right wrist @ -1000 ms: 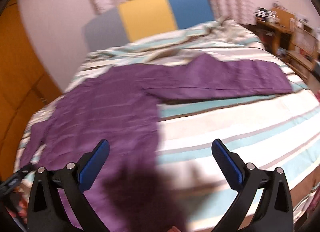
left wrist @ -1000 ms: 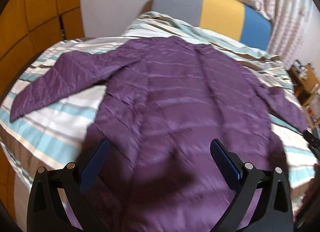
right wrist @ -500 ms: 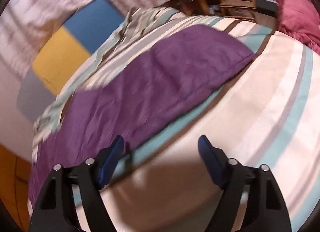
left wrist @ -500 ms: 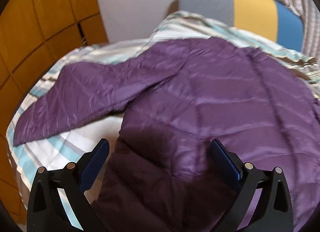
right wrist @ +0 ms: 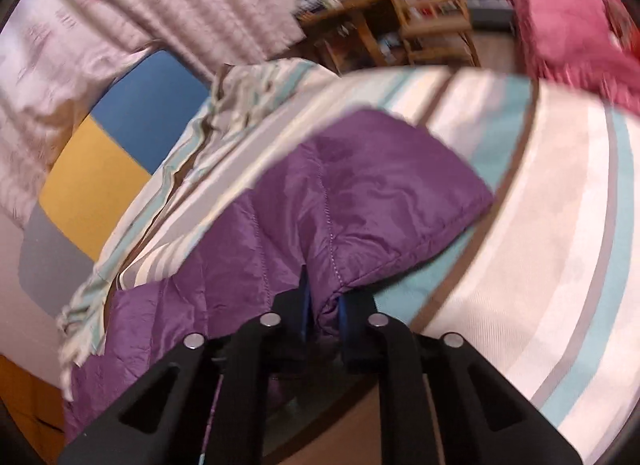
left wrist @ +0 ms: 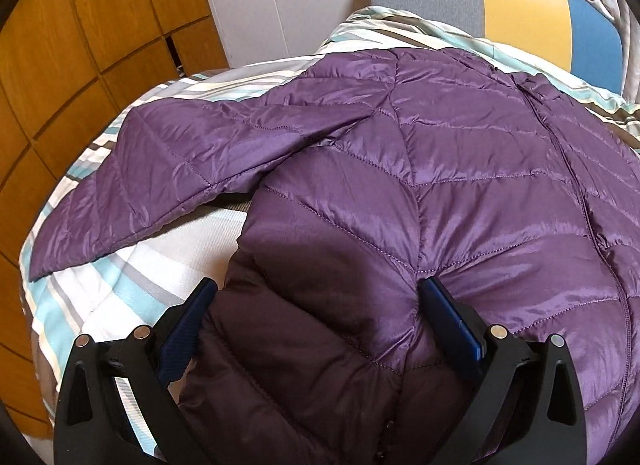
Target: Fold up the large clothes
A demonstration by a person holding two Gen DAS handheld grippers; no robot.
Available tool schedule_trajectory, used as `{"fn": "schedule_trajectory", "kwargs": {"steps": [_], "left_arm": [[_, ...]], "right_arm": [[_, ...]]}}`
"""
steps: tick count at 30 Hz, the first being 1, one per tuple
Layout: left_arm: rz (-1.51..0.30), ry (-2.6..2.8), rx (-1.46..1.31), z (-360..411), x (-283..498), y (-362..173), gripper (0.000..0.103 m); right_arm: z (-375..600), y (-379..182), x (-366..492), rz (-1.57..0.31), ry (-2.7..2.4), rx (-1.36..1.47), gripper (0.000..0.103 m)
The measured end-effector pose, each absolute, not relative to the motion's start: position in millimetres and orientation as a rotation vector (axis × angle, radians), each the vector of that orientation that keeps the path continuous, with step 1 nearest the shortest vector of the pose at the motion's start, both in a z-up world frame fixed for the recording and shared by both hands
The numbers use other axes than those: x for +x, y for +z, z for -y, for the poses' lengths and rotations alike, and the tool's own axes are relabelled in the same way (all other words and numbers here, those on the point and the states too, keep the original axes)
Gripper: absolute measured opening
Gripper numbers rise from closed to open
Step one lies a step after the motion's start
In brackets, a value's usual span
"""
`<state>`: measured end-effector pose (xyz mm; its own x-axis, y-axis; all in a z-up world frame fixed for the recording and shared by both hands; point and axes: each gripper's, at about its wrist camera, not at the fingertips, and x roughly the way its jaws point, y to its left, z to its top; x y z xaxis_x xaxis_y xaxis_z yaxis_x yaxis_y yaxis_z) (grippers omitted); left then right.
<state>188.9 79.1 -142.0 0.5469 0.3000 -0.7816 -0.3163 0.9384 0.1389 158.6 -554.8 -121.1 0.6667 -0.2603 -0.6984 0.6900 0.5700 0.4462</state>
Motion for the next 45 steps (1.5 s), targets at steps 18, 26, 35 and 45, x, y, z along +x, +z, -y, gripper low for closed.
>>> {"fn": "schedule_trajectory", "kwargs": {"steps": [18, 26, 35, 45], "left_arm": [[-0.926, 0.317, -0.126, -91, 184, -145, 0.1], [-0.923, 0.312, -0.139, -92, 182, -146, 0.1], [-0.922, 0.312, -0.141, -92, 182, -146, 0.1], [-0.922, 0.311, -0.142, -92, 182, -146, 0.1]], "right_arm": [[250, -39, 211, -0.481, -0.214, -0.155, 0.006], [140, -90, 222, -0.45, -0.07, -0.537, 0.006], [78, -131, 220, -0.462, 0.146, -0.59, 0.006], [39, -168, 215, -0.538, 0.517, -0.676, 0.01]]}}
